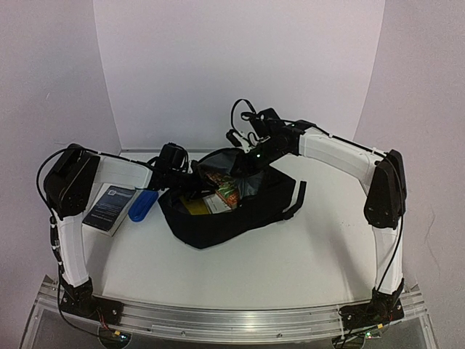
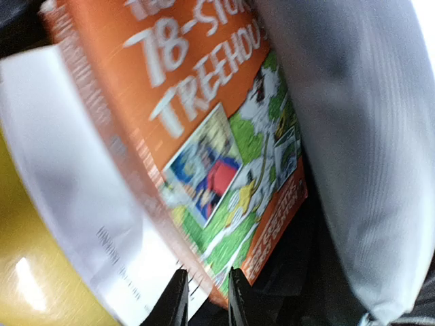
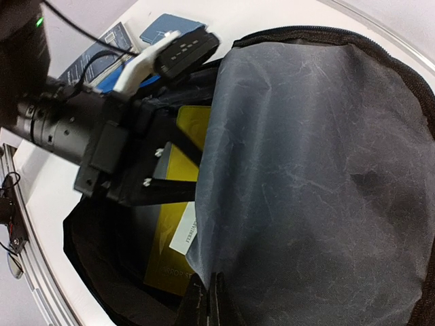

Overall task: Pack the student bag
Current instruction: Place the book in the student bag.

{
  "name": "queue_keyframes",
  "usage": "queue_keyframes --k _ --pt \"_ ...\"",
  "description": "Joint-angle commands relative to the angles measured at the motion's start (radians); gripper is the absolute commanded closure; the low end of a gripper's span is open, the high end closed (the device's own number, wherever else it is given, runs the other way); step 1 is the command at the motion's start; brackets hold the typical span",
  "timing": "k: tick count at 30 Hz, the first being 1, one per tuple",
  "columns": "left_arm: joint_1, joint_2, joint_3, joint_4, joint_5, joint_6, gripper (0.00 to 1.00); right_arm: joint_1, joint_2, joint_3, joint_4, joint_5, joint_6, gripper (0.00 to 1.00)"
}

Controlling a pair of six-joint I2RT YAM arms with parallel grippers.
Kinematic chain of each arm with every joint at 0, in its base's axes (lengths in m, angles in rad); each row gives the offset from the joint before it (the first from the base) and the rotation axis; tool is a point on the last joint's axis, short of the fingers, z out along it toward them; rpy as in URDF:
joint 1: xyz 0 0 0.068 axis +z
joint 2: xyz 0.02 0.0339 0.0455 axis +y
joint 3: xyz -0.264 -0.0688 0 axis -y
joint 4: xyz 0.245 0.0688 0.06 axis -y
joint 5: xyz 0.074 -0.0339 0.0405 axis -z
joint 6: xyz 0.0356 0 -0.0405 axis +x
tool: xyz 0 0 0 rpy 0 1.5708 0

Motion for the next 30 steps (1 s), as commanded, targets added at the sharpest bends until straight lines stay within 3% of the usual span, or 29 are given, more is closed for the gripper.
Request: queue_keyframes --k 1,12,17,21,30 --pt "-0.001 -0.103 -0.084 0.149 -0.075 -0.037 0.78 0.016 -0.005 0.046 0.073 -0.061 0.021 1.0" --pt "0.002 -0.016 -0.088 0.206 -0.092 -0.107 0.78 0.016 -0.004 0.049 0.085 -0.099 0.026 1.0" --pt "-0.001 0.087 -0.032 0.385 -0.038 -0.186 0.77 0.02 0.0 0.05 0.09 -0.125 0.016 1.0" --pt "-0.008 0.152 0.012 0.425 -0.018 -0.22 0.81 0.022 0.012 0.065 0.092 -0.135 0.01 1.0" --pt "-0.033 0.232 0.062 0.526 0.002 -0.255 0.8 0.027 0.048 0.115 0.097 -0.172 -0.007 1.0"
